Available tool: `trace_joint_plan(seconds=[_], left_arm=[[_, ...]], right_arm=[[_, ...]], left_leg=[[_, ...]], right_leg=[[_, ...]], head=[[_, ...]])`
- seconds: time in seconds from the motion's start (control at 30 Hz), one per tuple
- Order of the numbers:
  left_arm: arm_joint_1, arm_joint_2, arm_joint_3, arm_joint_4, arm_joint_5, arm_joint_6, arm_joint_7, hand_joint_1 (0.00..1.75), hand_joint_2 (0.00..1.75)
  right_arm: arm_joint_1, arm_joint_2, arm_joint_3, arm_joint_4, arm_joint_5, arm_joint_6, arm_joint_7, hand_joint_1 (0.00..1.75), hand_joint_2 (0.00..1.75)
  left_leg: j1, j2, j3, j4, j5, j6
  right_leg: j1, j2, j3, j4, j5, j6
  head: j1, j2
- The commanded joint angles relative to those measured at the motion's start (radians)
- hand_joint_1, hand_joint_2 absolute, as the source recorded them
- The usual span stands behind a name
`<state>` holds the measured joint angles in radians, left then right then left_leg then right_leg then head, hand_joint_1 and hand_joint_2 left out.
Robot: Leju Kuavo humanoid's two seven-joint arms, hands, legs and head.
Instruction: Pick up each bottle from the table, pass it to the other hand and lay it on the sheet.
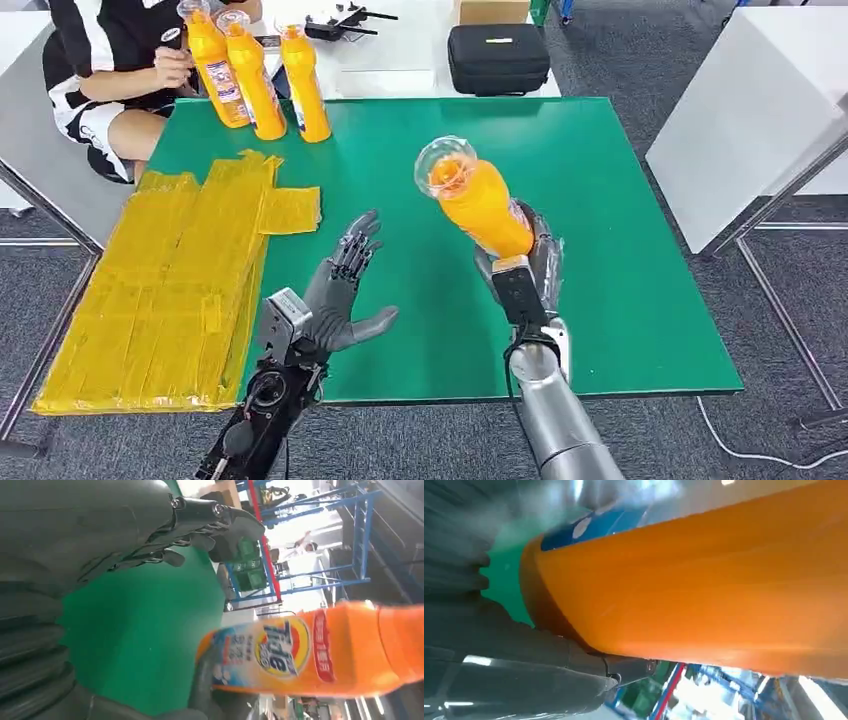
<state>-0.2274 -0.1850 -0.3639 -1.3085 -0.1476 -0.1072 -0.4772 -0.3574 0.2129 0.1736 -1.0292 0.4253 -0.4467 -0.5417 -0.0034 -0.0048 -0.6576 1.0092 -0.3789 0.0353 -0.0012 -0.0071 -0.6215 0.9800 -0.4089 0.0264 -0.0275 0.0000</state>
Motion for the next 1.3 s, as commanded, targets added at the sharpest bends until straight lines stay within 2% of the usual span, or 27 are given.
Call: trace_joint_plan(seconds=[0.03, 0.53, 0.57, 0.6, 0.7, 0.77, 0.83, 0.97, 1.3], left_arm=[[-0.058, 0.024, -0.036, 0.065, 0.009, 0.002, 0.01, 0.0, 1.75], [-0.056, 0.026, -0.037, 0.063, 0.011, 0.003, 0.01, 0.0, 1.75], [-0.057, 0.026, -0.037, 0.064, 0.012, 0.005, 0.01, 0.0, 1.75], [-0.056, 0.023, -0.031, 0.067, 0.018, 0.016, 0.011, 0.0, 1.75], [-0.053, 0.028, -0.025, 0.069, 0.027, 0.03, 0.005, 0.0, 1.75], [-0.048, 0.033, -0.018, 0.065, 0.035, 0.038, -0.002, 0.0, 1.75], [-0.043, 0.038, -0.008, 0.056, 0.044, 0.043, -0.007, 0.0, 1.75], [-0.048, 0.044, 0.017, 0.06, 0.064, 0.05, -0.008, 0.0, 1.75], [-0.073, 0.02, 0.019, 0.09, 0.074, 0.051, -0.002, 0.0, 1.75]], right_arm=[[-0.089, 0.054, 0.117, 0.185, -0.007, 0.043, -0.002, 1.75, 1.75], [-0.092, 0.044, 0.121, 0.187, -0.017, 0.044, -0.005, 1.75, 1.75], [-0.094, 0.042, 0.133, 0.192, -0.018, 0.057, -0.006, 1.75, 1.75], [-0.091, 0.048, 0.187, 0.208, -0.007, 0.145, 0.001, 1.75, 1.75], [-0.065, 0.073, 0.282, 0.237, 0.028, 0.162, 0.01, 1.75, 1.75], [-0.049, 0.071, 0.321, 0.234, 0.039, 0.169, 0.015, 1.75, 1.75], [-0.032, 0.06, 0.35, 0.215, 0.048, 0.17, 0.02, 1.75, 1.75], [0.006, 0.032, 0.397, 0.163, 0.054, 0.183, 0.028, 1.75, 1.75], [0.036, 0.019, 0.499, 0.175, 0.112, 0.153, 0.061, 1.75, 1.75]], left_leg=[[0.0, 0.002, 0.002, 0.0, -0.001, -0.001], [0.0, 0.0, 0.002, 0.0, -0.001, -0.001], [0.0, 0.001, 0.004, 0.0, -0.002, -0.002], [0.0, 0.0, 0.002, 0.0, -0.001, -0.002], [0.0, 0.002, 0.003, 0.0, -0.002, -0.002], [0.0, 0.004, 0.006, -0.001, -0.003, -0.003], [0.001, 0.002, 0.002, -0.001, -0.001, -0.002], [0.002, 0.0, 0.007, 0.0, -0.004, -0.003], [0.002, -0.002, 0.001, 0.0, -0.001, -0.002]], right_leg=[[0.0, 0.002, 0.002, 0.0, 0.0, 0.0], [0.0, 0.0, 0.001, -0.001, -0.001, 0.0], [0.0, 0.001, 0.004, 0.0, -0.002, -0.001], [0.0, 0.0, 0.002, -0.001, -0.001, 0.0], [0.0, 0.002, 0.003, -0.001, -0.001, -0.001], [0.0, 0.004, 0.005, -0.001, -0.002, -0.001], [0.001, 0.002, 0.0, -0.001, -0.001, -0.001], [0.001, 0.0, 0.007, -0.001, -0.005, -0.001], [0.001, -0.002, 0.001, -0.001, -0.003, -0.002]], head=[[0.0, 0.0], [0.0, 0.0], [0.0, 0.0], [0.0, 0.0], [0.0, 0.0], [0.0, 0.0], [0.0, 0.0], [0.0, 0.0], [0.0, 0.0]])
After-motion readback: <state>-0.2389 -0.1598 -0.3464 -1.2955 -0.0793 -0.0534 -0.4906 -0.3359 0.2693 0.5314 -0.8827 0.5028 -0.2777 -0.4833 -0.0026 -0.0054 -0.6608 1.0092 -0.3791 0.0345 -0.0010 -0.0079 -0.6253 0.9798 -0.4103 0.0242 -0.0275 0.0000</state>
